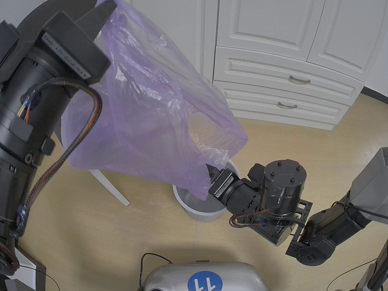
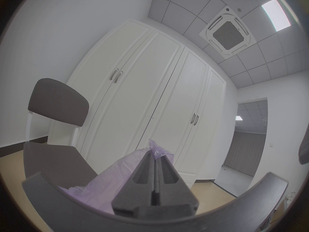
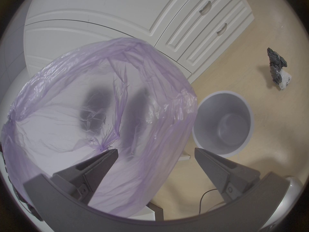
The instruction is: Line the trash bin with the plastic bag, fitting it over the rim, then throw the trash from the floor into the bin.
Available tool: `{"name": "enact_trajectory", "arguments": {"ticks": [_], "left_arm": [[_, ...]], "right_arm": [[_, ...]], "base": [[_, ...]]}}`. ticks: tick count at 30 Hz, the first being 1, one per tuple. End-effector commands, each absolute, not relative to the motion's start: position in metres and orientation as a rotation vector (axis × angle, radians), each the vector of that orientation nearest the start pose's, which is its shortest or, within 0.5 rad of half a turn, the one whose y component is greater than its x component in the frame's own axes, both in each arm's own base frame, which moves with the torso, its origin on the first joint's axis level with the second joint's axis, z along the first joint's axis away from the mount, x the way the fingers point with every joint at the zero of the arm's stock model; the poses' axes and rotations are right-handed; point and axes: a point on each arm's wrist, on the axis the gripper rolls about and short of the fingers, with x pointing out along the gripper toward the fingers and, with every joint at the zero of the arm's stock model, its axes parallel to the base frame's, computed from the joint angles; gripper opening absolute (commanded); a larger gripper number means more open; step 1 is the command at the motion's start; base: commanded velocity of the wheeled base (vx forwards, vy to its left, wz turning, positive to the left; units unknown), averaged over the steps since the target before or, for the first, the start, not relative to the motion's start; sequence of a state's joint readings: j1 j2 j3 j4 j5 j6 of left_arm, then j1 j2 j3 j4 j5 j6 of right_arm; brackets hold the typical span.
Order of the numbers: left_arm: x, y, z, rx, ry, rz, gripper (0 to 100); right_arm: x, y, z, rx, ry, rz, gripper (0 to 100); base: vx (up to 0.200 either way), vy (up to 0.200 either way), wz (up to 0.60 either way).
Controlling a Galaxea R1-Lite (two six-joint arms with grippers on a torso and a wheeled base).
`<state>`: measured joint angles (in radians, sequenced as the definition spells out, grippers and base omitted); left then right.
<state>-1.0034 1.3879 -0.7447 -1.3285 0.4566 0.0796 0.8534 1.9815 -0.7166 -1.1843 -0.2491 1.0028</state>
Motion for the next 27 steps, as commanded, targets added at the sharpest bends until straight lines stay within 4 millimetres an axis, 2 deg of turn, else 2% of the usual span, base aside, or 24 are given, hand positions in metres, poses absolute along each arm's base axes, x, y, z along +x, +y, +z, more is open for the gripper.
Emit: {"name": "enact_trajectory", "arguments": {"ticks": [1,10,12,25,26,27], "left_arm": [[0.121,-0.174,0.313,-0.385,-0.532,-0.508,0],[0.113,-0.176,0.314,-0.401,-0.530,-0.541,0],[0.113,-0.176,0.315,-0.400,-0.532,-0.540,0],[0.114,-0.178,0.313,-0.390,-0.530,-0.540,0],[0.114,-0.178,0.314,-0.395,-0.534,-0.540,0],[0.114,-0.178,0.314,-0.395,-0.537,-0.539,0]], "right_arm": [[0.232,0.258,0.124,0.930,0.362,0.517,100],[0.236,0.250,0.133,0.950,0.308,0.510,100],[0.233,0.247,0.141,0.959,0.293,0.520,100],[0.233,0.248,0.139,0.955,0.299,0.517,100],[0.231,0.248,0.139,0.954,0.300,0.520,0],[0.231,0.248,0.139,0.954,0.300,0.520,0]], "base": [[0.000,0.000,0.00],[0.000,0.000,0.00],[0.000,0.000,0.00],[0.000,0.000,0.00],[0.000,0.000,0.00],[0.000,0.000,0.00]]}}
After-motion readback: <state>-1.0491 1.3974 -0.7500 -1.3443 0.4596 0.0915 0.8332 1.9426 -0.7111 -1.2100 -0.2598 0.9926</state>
